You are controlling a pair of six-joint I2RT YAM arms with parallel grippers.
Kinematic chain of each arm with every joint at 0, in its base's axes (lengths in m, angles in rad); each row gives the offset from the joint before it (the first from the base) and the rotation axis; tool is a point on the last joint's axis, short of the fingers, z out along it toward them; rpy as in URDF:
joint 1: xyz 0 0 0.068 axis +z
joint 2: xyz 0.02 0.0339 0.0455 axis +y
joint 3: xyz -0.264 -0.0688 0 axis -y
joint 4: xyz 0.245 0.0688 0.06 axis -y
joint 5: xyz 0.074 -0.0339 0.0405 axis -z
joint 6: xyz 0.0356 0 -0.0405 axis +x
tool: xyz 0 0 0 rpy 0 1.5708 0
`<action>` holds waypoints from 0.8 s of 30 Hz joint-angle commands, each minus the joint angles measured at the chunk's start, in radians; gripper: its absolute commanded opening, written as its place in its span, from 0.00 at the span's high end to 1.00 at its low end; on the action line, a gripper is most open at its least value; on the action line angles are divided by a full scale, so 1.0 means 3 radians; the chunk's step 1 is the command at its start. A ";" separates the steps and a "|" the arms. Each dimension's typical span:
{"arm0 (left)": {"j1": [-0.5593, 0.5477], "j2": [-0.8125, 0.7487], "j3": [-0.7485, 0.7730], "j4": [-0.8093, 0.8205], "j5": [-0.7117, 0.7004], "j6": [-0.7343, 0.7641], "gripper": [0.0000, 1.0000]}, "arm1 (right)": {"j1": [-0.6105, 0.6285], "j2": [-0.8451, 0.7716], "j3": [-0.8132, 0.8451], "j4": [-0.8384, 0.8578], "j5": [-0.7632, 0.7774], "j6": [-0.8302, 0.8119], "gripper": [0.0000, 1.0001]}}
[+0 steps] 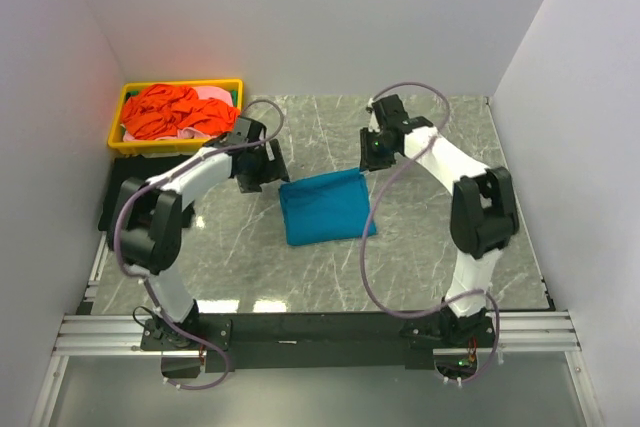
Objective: Fold and stack the t-shirts
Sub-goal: Fold the tshirt, then neatly place the folded tshirt to the corner
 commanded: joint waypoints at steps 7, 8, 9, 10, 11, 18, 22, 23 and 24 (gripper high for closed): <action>-0.0239 -0.0902 -0.0445 0.0439 -0.0258 0.0036 0.11 | -0.0017 -0.1156 -0.1080 0.1235 -0.0711 0.0010 0.61; -0.0280 -0.0907 -0.0506 0.0510 -0.0213 0.0031 0.18 | -0.0017 -0.1140 -0.1148 0.1403 -0.1001 0.0020 0.61; -0.0326 -0.0902 -0.0608 0.0648 -0.0096 0.0031 0.23 | -0.0012 -0.1110 -0.1199 0.1480 -0.1131 0.0025 0.62; -0.0403 -0.0882 -0.0644 0.0735 -0.0019 0.0026 0.28 | -0.0017 -0.1074 -0.1265 0.1562 -0.1274 0.0045 0.61; -0.0429 -0.0846 -0.0675 0.0812 0.0043 0.0026 0.32 | -0.0017 -0.0957 -0.1281 0.1725 -0.1432 0.0056 0.61; -0.0383 -0.0147 -0.0451 0.1221 0.0018 -0.0137 0.62 | -0.0058 -0.0068 -0.0940 0.2033 -0.1960 0.0316 0.62; -0.0169 0.0288 -0.0267 0.1416 0.0099 -0.0230 0.63 | -0.0150 0.0474 -0.0617 0.2232 -0.2108 0.0596 0.62; -0.0133 0.0370 -0.0185 0.1431 0.0150 -0.0240 0.63 | -0.0211 0.0648 -0.0591 0.2405 -0.2149 0.0694 0.62; -0.0097 0.0518 -0.0139 0.1416 0.0176 -0.0235 0.63 | -0.0247 0.0725 -0.0561 0.2477 -0.2175 0.0907 0.62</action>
